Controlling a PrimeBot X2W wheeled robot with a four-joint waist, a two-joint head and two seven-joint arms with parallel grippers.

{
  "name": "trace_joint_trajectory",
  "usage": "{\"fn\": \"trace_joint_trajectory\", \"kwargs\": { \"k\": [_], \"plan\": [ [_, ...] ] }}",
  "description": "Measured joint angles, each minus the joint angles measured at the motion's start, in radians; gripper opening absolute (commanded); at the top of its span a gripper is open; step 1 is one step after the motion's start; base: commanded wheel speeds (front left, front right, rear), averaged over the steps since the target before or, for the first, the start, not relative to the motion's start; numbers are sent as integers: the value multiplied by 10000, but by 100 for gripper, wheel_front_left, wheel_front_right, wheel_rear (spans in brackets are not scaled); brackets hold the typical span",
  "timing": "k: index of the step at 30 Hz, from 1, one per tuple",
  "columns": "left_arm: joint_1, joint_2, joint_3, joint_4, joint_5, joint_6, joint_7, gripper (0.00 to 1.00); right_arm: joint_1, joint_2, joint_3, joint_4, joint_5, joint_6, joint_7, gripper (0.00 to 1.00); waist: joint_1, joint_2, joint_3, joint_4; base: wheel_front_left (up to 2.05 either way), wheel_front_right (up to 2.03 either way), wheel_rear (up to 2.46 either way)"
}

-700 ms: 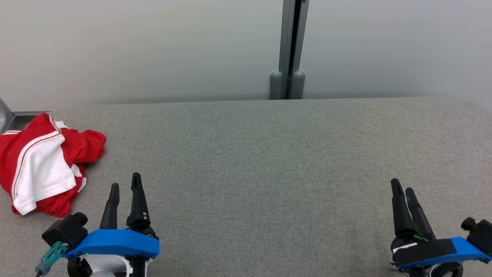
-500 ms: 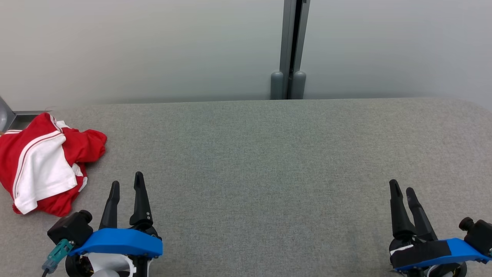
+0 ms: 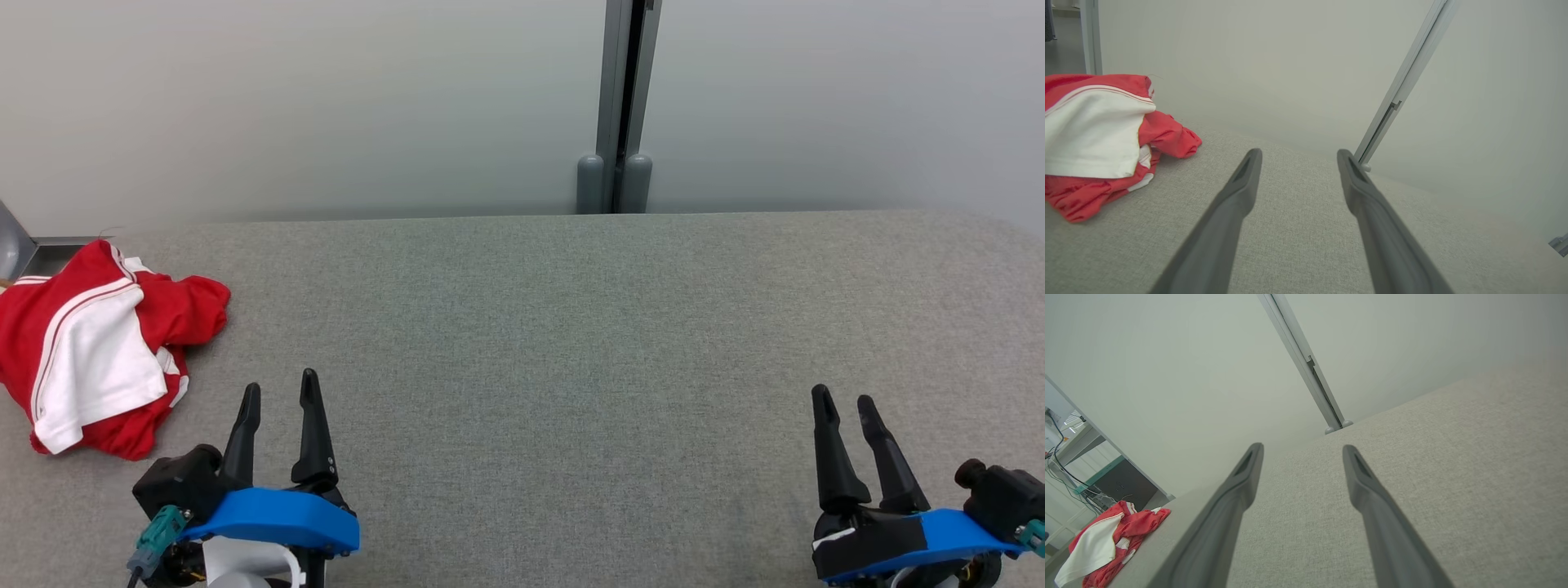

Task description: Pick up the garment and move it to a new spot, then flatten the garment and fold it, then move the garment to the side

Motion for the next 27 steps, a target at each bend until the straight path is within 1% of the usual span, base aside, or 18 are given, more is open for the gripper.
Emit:
{"fn": "trace_joint_trajectory", "kwargs": {
  "k": [27],
  "plan": [
    [-5,50,-351,219,2050,284,-573,100,115,-15,209,-31,-2339,2,-564,100,0,0,-142,73,0,0,0]
  ]
}}
